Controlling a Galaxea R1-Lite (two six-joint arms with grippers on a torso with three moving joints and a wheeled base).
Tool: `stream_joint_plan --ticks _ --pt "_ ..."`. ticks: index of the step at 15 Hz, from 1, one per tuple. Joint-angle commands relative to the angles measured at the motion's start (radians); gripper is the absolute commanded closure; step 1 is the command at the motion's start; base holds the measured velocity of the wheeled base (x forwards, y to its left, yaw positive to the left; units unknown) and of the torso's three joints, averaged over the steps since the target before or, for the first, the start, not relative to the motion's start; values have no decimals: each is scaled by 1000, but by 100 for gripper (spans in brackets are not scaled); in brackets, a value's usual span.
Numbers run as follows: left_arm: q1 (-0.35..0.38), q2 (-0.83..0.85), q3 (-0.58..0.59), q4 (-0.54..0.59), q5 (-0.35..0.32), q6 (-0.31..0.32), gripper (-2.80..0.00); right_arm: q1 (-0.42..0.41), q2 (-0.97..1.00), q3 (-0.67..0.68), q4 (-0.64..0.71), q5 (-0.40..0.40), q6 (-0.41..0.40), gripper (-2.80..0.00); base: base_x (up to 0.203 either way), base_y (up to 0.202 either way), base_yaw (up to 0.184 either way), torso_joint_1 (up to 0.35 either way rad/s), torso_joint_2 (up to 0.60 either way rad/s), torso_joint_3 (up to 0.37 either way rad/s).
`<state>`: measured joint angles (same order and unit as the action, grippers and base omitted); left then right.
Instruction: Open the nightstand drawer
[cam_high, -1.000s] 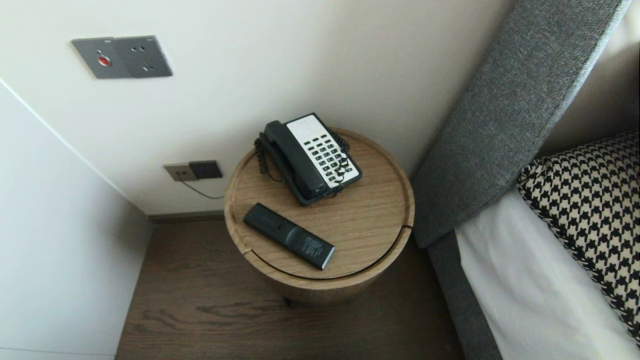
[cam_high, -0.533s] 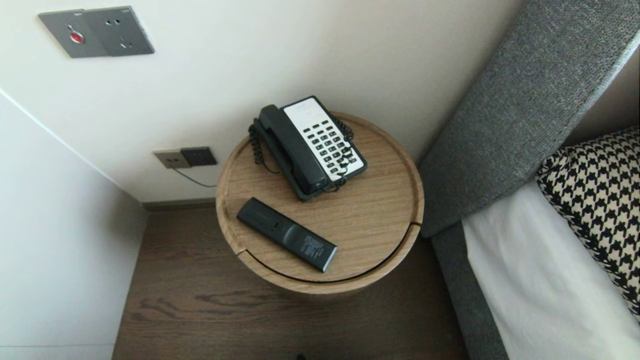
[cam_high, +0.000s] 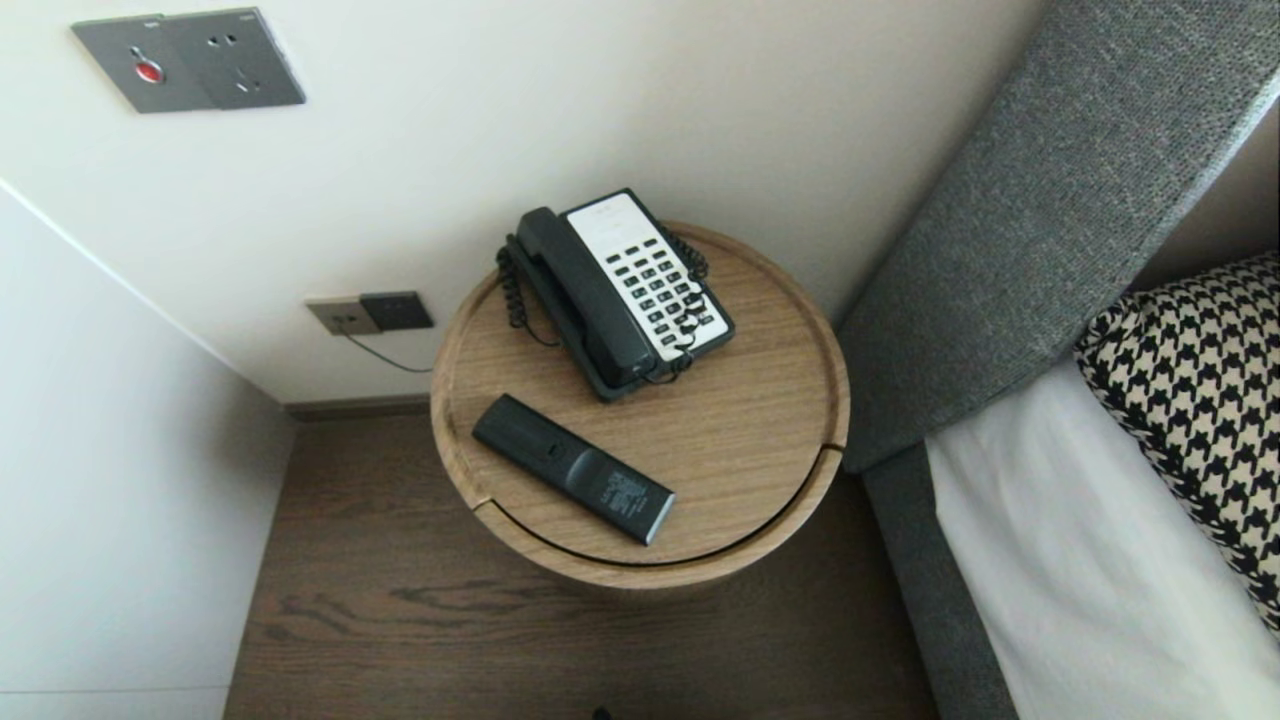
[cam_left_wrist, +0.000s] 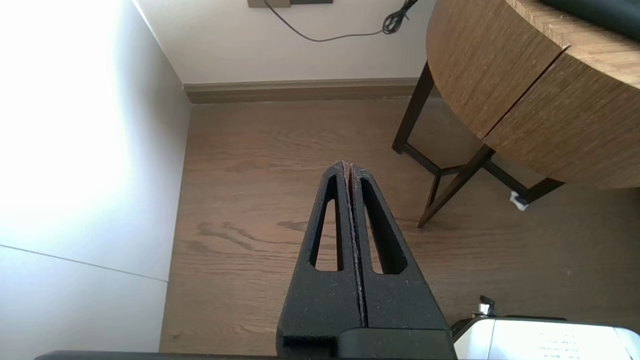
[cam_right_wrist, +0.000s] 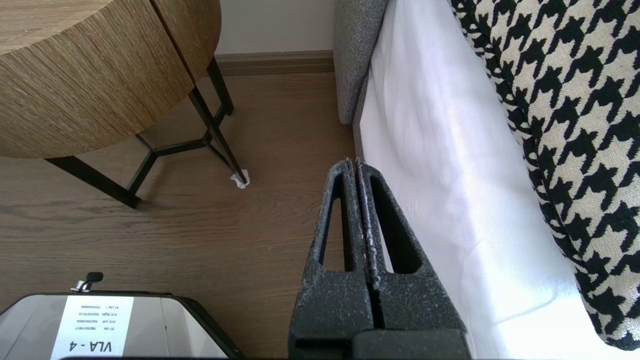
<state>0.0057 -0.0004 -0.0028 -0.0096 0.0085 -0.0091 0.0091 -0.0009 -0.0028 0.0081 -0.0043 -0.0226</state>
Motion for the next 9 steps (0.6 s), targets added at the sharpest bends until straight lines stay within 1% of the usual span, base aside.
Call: stream_joint_plan --ticks 1,3,4,6,8,9 --pt "0 -1 0 -1 1 -2 0 0 -7 0 0 0 0 0 0 0 0 0 0 0" --pt "0 -2 -9 -1 7 10 0 0 -7 0 0 0 0 0 0 0 0 0 0 0" --pt "0 -2 -33 6 21 30 0 0 -7 0 0 0 0 0 0 0 0 0 0 0" --pt "0 30 -134 57 33 62 0 0 -7 0 0 0 0 0 0 0 0 0 0 0" --pt "0 100 -236 111 34 70 0 0 -7 0 0 0 0 0 0 0 0 0 0 0" --pt "0 162 -283 123 37 72 0 0 -7 0 0 0 0 0 0 0 0 0 0 0"
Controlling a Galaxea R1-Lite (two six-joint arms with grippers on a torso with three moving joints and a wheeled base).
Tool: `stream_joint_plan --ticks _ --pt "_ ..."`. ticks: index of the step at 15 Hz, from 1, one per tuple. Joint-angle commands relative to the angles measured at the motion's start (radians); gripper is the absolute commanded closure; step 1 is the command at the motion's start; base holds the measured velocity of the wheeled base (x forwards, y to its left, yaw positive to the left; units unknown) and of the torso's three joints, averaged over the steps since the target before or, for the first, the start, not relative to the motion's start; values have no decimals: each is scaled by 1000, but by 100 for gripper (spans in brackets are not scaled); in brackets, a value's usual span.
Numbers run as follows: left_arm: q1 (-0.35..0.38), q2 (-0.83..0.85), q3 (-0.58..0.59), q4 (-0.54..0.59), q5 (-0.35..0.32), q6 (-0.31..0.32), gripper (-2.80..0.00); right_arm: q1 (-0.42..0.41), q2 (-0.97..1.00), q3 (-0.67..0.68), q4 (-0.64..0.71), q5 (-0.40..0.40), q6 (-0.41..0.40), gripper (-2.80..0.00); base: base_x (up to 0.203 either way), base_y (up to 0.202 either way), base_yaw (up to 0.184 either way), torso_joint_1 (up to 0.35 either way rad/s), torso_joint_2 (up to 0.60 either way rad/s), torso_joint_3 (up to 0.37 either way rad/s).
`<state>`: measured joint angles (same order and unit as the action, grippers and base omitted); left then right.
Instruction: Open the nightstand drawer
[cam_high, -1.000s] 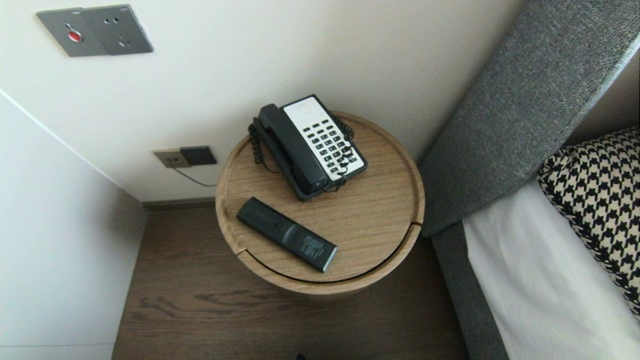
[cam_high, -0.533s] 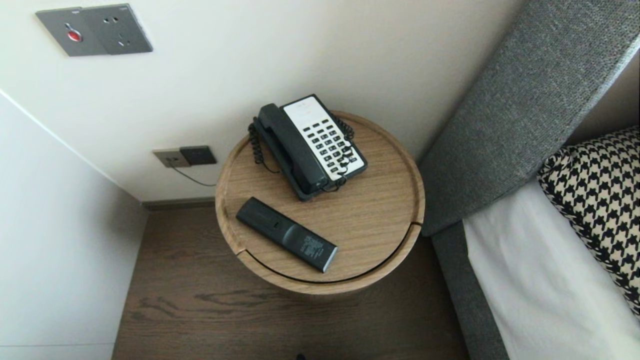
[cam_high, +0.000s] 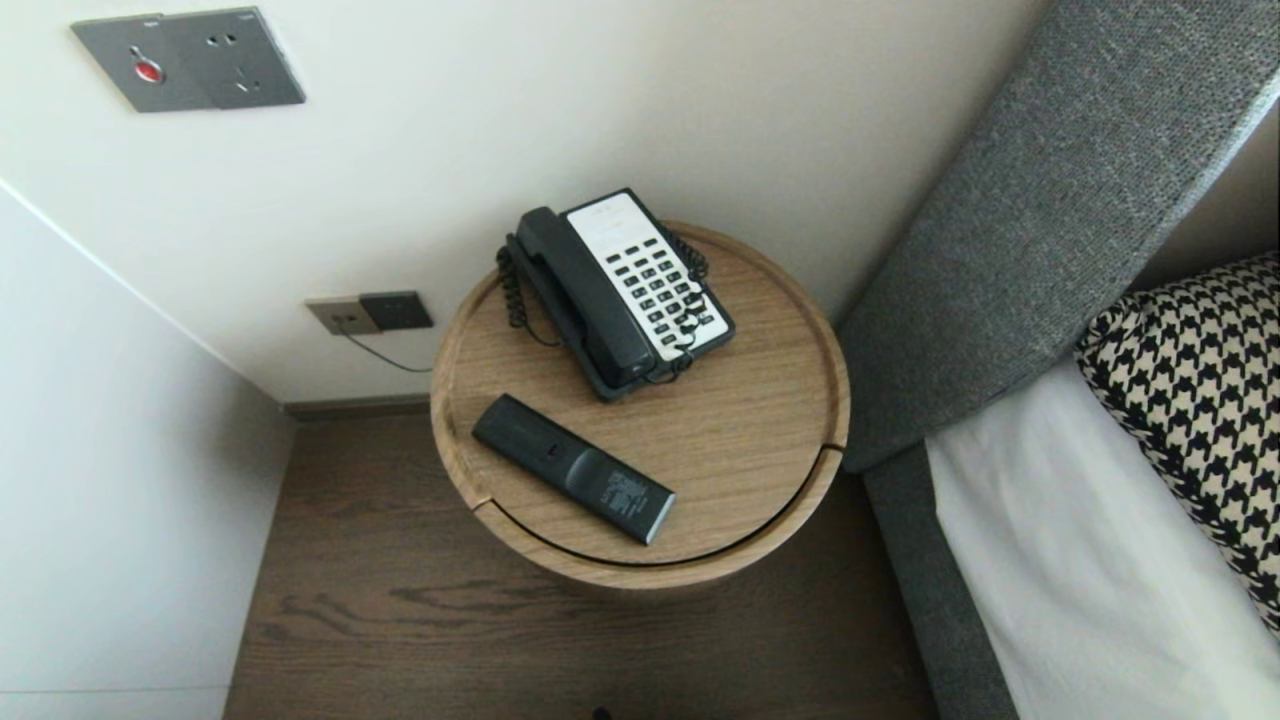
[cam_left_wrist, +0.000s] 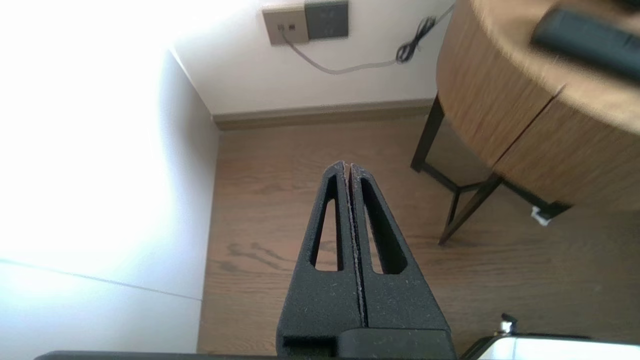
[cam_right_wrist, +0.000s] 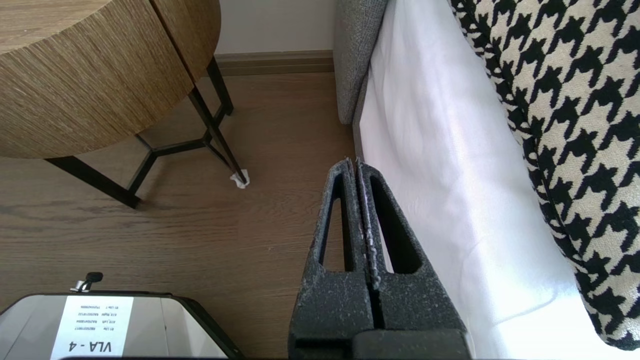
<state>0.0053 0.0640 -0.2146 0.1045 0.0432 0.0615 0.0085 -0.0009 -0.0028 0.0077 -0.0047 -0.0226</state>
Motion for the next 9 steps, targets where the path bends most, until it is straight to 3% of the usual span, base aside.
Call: stream_joint_plan --ticks 1,5,9 --pt "1 161 -112 15 4 3 0 2 -7 0 0 0 0 0 0 0 0 0 0 0" --pt "1 530 -272 26 -3 -14 0 1 -7 1 0 0 0 0 0 0 0 0 0 0" --pt "-44 872 -446 85 -15 -99 0 1 -7 0 0 0 0 0 0 0 0 0 0 0"
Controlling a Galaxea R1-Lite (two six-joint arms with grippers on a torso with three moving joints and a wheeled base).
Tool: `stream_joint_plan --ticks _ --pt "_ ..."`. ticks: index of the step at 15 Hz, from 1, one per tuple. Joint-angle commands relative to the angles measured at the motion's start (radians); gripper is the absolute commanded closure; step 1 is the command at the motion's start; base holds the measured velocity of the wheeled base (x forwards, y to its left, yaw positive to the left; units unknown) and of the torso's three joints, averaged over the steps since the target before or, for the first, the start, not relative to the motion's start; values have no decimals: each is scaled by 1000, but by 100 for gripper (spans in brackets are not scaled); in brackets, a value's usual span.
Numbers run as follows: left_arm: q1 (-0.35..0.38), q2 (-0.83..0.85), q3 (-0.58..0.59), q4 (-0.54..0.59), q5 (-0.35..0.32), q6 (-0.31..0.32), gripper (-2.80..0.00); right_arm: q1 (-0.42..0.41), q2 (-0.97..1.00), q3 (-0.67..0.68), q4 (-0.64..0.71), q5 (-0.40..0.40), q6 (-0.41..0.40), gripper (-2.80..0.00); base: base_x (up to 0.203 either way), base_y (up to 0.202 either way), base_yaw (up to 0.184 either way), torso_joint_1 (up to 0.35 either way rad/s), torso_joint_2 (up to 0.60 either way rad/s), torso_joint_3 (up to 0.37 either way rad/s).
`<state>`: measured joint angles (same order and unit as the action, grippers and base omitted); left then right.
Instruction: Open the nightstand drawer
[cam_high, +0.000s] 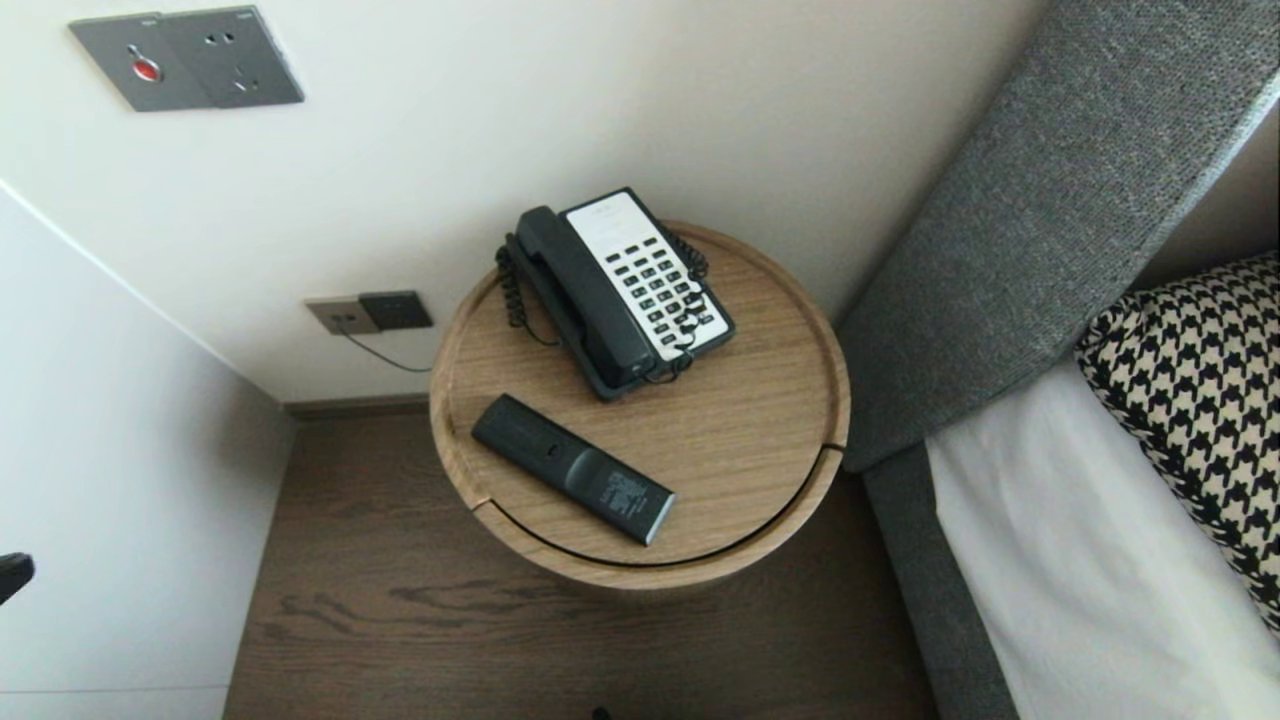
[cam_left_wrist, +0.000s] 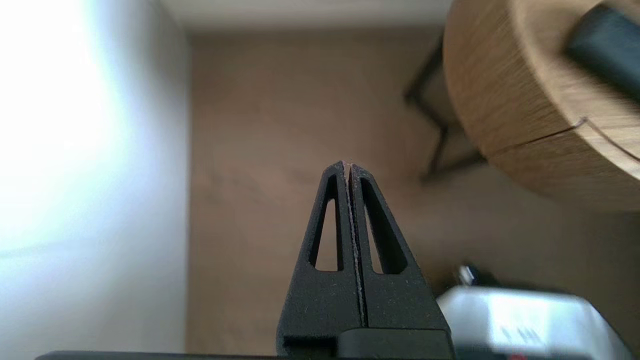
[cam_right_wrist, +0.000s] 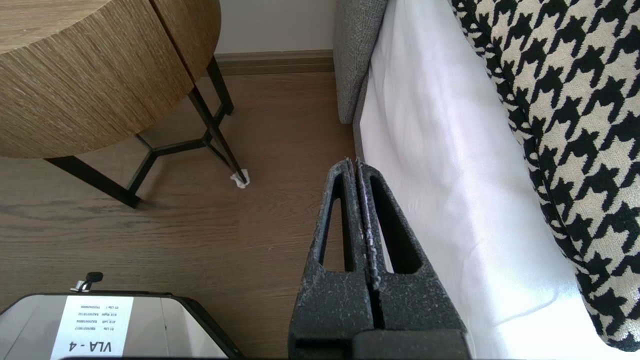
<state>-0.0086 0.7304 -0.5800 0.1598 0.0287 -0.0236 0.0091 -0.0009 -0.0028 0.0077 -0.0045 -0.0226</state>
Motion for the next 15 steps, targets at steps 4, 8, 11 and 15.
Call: stream_joint_plan --ticks 4,8,11,15 --pt "-219 340 -341 342 17 -106 0 0 -5 0 0 0 0 0 0 0 0 0 0 0" --pt "-422 400 -394 428 132 -185 0 0 -7 0 0 0 0 0 0 0 0 0 0 0" --pt "-631 491 -454 449 228 -310 0 0 -7 0 0 0 0 0 0 0 0 0 0 0" --pt "-795 597 -591 552 285 -487 0 0 -7 1 0 0 0 0 0 0 0 0 0 0"
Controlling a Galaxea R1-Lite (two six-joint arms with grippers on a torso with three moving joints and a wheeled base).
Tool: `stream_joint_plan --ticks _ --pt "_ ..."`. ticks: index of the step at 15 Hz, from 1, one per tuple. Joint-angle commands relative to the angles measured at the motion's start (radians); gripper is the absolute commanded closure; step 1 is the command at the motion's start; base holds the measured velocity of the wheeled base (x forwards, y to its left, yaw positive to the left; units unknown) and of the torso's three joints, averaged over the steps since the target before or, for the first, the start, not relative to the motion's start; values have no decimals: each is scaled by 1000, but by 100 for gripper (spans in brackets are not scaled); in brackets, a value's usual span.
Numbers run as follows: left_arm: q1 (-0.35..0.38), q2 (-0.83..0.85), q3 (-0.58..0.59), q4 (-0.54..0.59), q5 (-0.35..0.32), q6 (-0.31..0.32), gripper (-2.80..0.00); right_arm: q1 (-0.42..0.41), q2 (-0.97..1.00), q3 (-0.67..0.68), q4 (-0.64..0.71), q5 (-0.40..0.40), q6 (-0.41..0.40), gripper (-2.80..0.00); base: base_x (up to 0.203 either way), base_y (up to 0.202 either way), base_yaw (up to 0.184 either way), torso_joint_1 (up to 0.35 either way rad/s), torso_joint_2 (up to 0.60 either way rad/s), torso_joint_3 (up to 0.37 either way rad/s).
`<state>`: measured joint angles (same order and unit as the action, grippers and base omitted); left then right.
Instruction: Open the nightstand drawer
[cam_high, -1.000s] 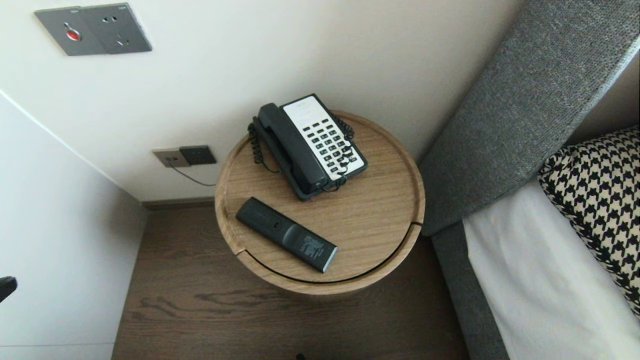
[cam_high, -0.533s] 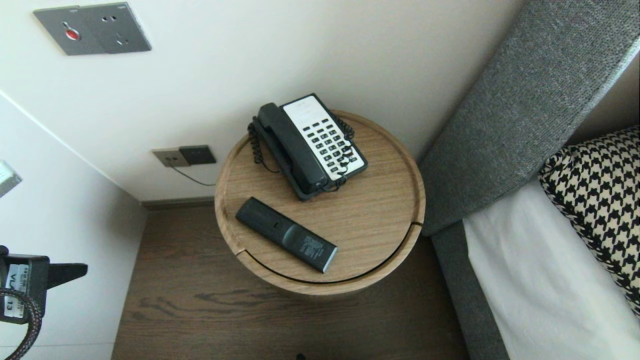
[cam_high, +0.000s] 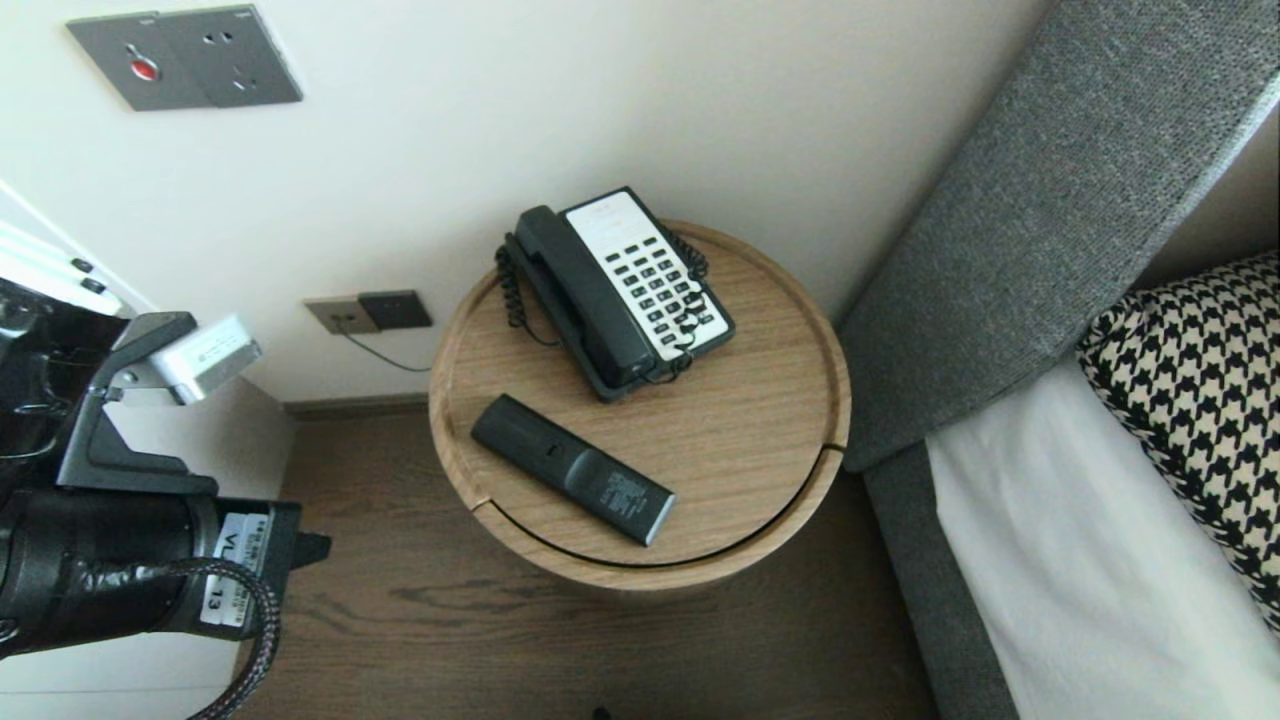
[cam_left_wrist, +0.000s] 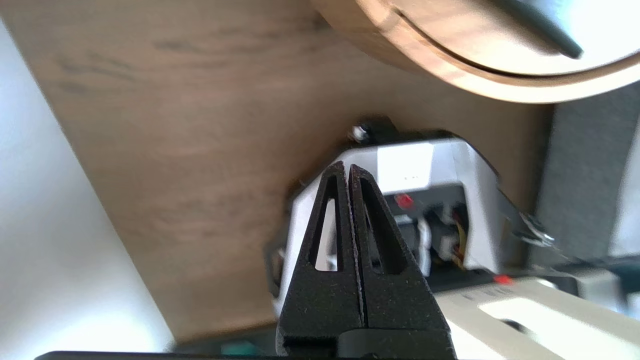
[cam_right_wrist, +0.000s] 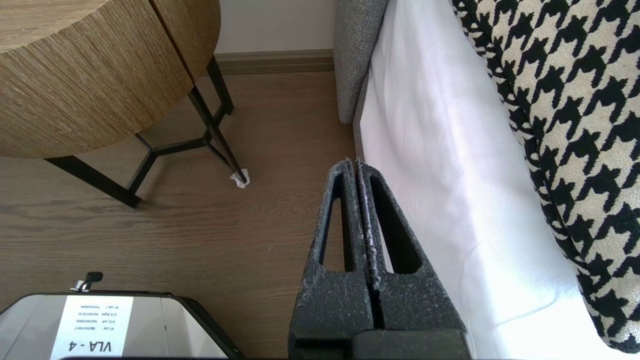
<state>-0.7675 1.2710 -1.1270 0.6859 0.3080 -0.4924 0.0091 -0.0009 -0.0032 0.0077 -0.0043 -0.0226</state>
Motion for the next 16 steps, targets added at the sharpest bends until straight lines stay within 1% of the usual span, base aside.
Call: stream_joint_plan --ticks 1,2,5,7,9,10,12,16 --pt "-41 61 -69 54 14 -21 0 0 -7 2 0 0 0 0 0 0 0 0 0 0" --pt "-45 64 -87 77 23 -19 0 0 -7 0 0 0 0 0 0 0 0 0 0 0" --pt "-45 95 -42 53 19 -20 0 0 -7 0 0 0 0 0 0 0 0 0 0 0" --pt "-46 146 15 -21 17 -22 0 0 -7 0 0 0 0 0 0 0 0 0 0 0" --pt "-48 196 32 -149 20 -18 0 0 -7 0 0 0 0 0 0 0 0 0 0 0" --pt "-48 218 34 -195 23 -15 0 0 -7 0 0 0 0 0 0 0 0 0 0 0" --pt "-56 255 26 -239 24 -16 0 0 -7 0 0 0 0 0 0 0 0 0 0 0" --pt "-109 318 26 -303 28 -20 0 0 -7 0 0 0 0 0 0 0 0 0 0 0"
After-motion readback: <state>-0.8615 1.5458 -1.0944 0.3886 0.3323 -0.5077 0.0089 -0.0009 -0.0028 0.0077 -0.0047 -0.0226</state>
